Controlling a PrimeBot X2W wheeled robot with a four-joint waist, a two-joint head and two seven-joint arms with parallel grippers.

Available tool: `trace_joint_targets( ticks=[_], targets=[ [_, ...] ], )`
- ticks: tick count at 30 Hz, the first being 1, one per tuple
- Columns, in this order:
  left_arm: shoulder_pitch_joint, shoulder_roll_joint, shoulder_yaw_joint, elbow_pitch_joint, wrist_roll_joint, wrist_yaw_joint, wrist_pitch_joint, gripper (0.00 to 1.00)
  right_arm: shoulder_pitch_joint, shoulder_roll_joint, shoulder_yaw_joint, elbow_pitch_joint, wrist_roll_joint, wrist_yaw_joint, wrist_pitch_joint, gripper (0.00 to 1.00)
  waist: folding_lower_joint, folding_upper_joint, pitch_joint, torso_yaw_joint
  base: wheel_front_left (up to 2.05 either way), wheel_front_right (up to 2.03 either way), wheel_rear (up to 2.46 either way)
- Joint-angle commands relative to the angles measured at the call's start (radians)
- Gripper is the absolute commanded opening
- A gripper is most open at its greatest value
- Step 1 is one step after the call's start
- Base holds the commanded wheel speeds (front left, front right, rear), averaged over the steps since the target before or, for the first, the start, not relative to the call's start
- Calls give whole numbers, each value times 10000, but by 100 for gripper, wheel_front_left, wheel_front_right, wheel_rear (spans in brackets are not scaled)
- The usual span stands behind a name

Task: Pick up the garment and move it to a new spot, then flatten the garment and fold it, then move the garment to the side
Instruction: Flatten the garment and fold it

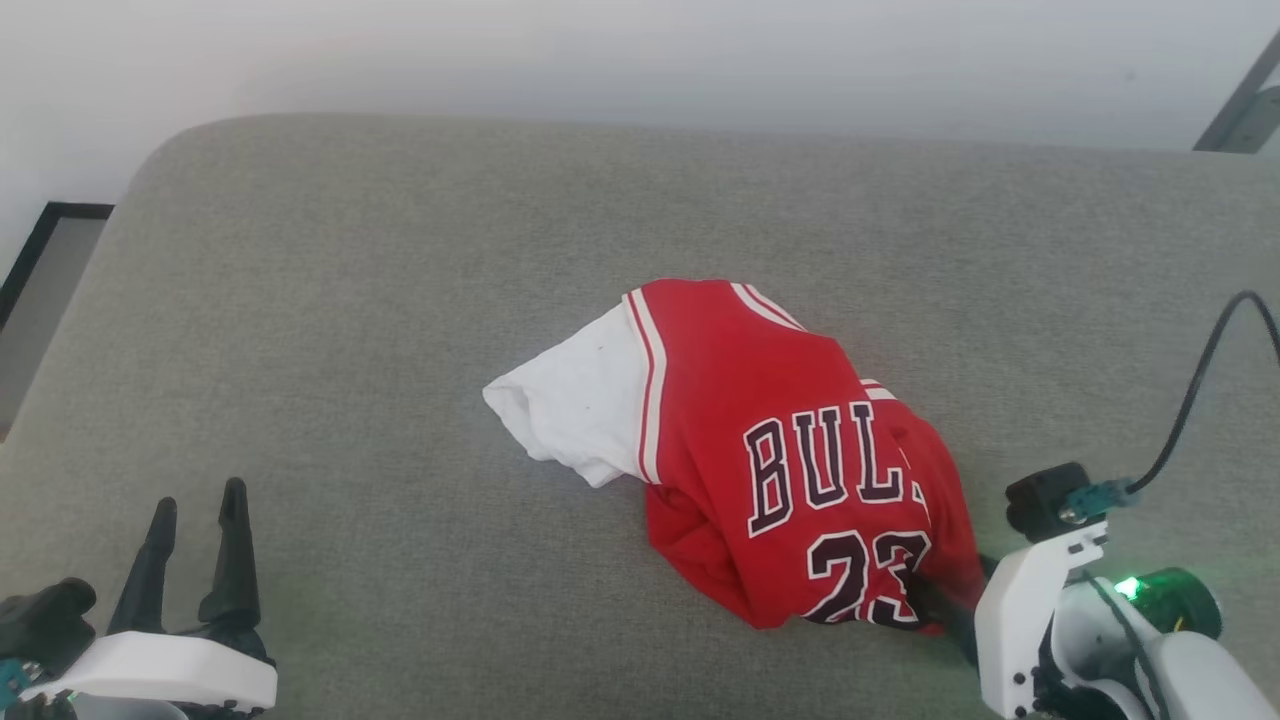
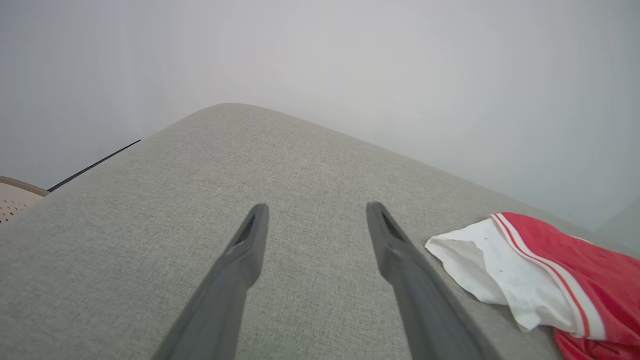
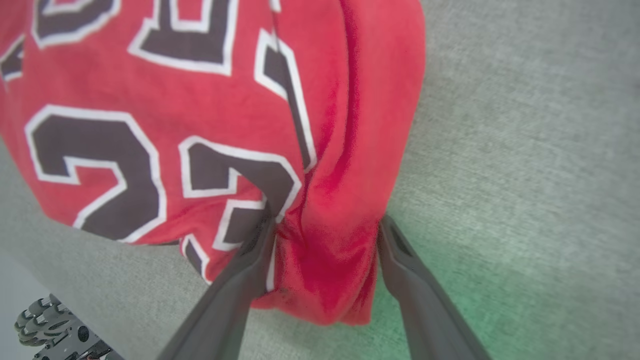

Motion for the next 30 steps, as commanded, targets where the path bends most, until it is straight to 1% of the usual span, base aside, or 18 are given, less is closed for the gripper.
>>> trace_joint_targets(
  ticks=[1, 10, 15, 17, 21, 25, 30],
  targets=[
    [154, 58, 63, -2, -90, 2, 8, 100, 103, -8, -112, -169, -104, -12, 62, 100, 0, 0, -53, -103, 0, 0, 0],
    [249, 99, 181, -96, -124, 32, -11, 100, 202, 122, -932, -1677, -235, -7, 113, 100, 0, 0, -110, -267, 0, 0, 0],
    [142, 84, 106, -163, -9, 65, -19, 100, -221, 169, -1386, -2242, -473, -7, -11, 100, 0, 0, 10, -160, 0, 0, 0],
    [37, 63, 35, -165, 11, 44, -18, 100, -486, 260, -1454, -2128, -472, -7, -20, 100, 0, 0, 89, -51, 0, 0, 0],
    [-211, 20, -204, -91, 33, -43, 2, 100, -1394, 209, -1365, -1364, -527, -7, 19, 100, 0, 0, 340, 356, 0, 0, 0],
    [-461, -29, -397, -25, 18, -101, 9, 100, -2066, -42, -1066, -420, -547, -6, 171, 100, 0, 0, 568, 788, 0, 0, 0],
    [-648, -94, -483, 113, -21, -141, -8, 100, -2671, -185, -577, 724, -161, -7, 671, 100, 0, 0, 796, 1187, 0, 0, 0]
  ],
)
